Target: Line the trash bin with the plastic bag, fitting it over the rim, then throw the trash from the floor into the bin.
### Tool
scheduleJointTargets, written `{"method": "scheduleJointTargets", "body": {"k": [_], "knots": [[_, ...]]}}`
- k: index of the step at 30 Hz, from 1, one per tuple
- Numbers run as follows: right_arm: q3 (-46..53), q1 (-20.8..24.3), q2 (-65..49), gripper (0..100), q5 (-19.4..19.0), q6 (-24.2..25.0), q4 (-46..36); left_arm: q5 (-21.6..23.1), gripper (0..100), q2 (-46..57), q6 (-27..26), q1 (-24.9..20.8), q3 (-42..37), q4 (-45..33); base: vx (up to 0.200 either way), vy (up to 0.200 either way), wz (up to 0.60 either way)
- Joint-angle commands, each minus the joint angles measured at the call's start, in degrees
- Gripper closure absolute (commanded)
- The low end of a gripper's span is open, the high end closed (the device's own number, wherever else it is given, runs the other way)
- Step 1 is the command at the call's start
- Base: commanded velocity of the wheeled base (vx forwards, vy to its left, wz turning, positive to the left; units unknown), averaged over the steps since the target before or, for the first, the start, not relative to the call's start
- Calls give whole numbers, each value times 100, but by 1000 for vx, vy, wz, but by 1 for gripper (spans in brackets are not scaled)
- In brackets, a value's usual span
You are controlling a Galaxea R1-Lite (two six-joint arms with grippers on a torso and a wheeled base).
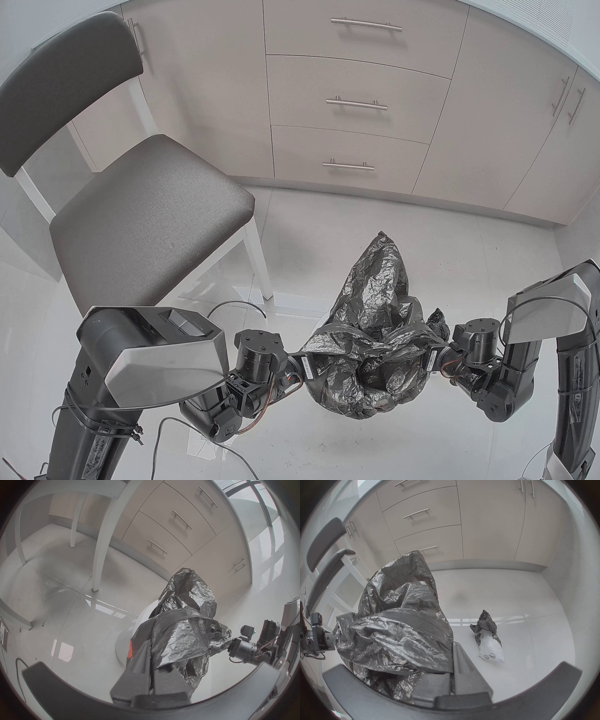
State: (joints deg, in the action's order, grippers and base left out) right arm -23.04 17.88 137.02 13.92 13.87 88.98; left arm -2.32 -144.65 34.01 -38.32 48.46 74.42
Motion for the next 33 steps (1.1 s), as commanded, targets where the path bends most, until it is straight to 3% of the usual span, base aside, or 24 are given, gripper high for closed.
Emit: {"method": "scheduleJointTargets", "body": {"k": [1, 3, 4, 9, 12, 13, 14, 21, 27, 29, 30, 31, 33], "knots": [[-43, -39, 79, 100, 5, 1, 102, 3, 100, -45, 0, 8, 6, 2, 0, 0, 0], [-69, -39, 88, 100, 5, 10, 102, -6, 100, -45, 0, 8, 6, 2, 0, 0, 0], [-51, -48, 79, 0, 5, 1, 102, 3, 100, -45, 0, 8, 6, 2, 0, 0, 0], [195, -4, -141, 0, -65, 1, 102, 29, 100, -54, -9, 8, 6, 2, 0, 0, 0], [511, 49, -457, 0, -381, -16, 102, 21, 100, -45, 0, 8, -12, 2, 0, 0, 0], [766, 128, -677, 0, -882, -7, 102, 21, 100, -45, 0, 8, -21, 2, 0, 0, 0], [942, 172, -782, 0, -1111, -7, 102, 21, 100, -45, 0, 8, -21, 11, 0, 0, 0], [1434, 277, -1301, 0, -1770, 10, 102, 3, 100, -45, 0, 8, -29, 11, 0, 0, 0], [942, 426, -1732, 0, -1454, 116, 102, 3, 100, -37, 0, -1, -38, 20, 0, 0, 0], [203, 426, -1784, 0, -944, 116, -715, 3, 100, -37, 0, -1, -38, 20, 0, 0, 0], [107, 418, -1793, 0, -874, 116, -838, 3, 100, -37, 0, -1, -38, 20, 0, 0, 0], [-482, 426, -1811, 0, -540, 107, -1585, 3, 100, -37, -9, -9, -47, 37, 0, 0, 0], [-1282, 418, -1863, 0, -381, 72, -2526, -6, 100, -45, -9, -9, -47, 37, 0, 0, 0]]}}
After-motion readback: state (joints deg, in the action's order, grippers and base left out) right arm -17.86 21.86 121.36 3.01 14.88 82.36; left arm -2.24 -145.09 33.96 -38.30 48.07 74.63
